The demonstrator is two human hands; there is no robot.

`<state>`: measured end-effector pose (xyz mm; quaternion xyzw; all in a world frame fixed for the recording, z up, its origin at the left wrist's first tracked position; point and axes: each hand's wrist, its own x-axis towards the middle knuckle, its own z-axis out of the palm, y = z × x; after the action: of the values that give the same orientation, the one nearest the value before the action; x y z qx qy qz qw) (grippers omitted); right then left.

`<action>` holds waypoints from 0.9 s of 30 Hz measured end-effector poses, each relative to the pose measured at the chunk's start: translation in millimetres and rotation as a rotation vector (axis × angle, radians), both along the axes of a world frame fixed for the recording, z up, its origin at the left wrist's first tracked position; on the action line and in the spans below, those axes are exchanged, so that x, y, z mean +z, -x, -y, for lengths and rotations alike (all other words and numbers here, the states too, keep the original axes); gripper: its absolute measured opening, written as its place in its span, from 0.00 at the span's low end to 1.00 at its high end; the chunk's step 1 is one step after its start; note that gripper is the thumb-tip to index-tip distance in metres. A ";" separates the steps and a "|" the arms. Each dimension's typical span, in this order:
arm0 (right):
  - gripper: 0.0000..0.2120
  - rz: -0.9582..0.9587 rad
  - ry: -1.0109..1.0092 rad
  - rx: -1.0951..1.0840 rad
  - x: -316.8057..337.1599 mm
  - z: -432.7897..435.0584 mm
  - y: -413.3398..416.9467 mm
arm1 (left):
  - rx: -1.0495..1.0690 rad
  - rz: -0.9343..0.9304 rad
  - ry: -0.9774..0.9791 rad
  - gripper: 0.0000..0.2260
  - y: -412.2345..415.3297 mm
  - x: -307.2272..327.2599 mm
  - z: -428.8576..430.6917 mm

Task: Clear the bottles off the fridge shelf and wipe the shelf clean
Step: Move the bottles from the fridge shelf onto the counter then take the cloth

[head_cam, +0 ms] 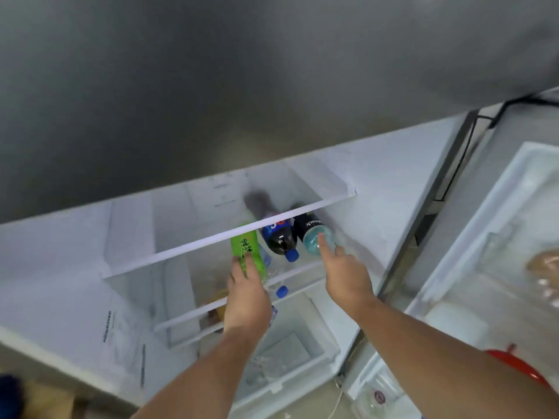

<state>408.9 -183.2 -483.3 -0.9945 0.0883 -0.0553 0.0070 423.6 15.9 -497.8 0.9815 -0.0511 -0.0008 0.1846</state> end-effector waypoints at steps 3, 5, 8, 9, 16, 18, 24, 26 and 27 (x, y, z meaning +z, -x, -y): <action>0.37 -0.014 -0.021 -0.036 23.3 -4.0 51.9 | -0.015 -0.045 -0.095 0.36 47.8 24.6 -3.4; 0.35 0.006 -0.066 -0.050 37.8 -7.7 87.2 | 0.027 -0.063 -0.043 0.32 78.7 39.7 -8.3; 0.30 0.023 -0.113 -0.051 69.1 -12.9 143.3 | 0.006 -0.081 -0.008 0.31 130.7 79.9 -18.0; 0.29 0.018 -0.122 -0.045 84.2 -15.3 162.0 | 0.006 -0.091 0.019 0.30 151.0 98.2 -22.0; 0.21 0.019 -0.210 0.200 204.8 -77.6 277.0 | 0.124 -0.102 0.118 0.34 279.5 242.6 -94.3; 0.19 0.042 -0.222 0.299 232.6 -104.5 297.3 | 0.157 -0.075 0.083 0.31 304.3 273.5 -123.1; 0.17 0.119 -0.213 0.571 280.8 -206.4 319.3 | 0.269 0.028 0.019 0.27 359.2 322.1 -207.2; 0.16 0.143 -0.212 0.636 288.8 -243.2 311.9 | 0.316 0.062 0.022 0.28 360.2 325.6 -240.1; 0.16 0.151 -0.214 0.662 291.3 -261.9 304.8 | 0.338 0.081 0.017 0.29 355.6 325.7 -257.6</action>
<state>104.1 78.6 -192.0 -0.9560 -0.2342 -0.1137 0.1352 68.0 273.5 -172.2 0.9737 0.1074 0.0704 0.1882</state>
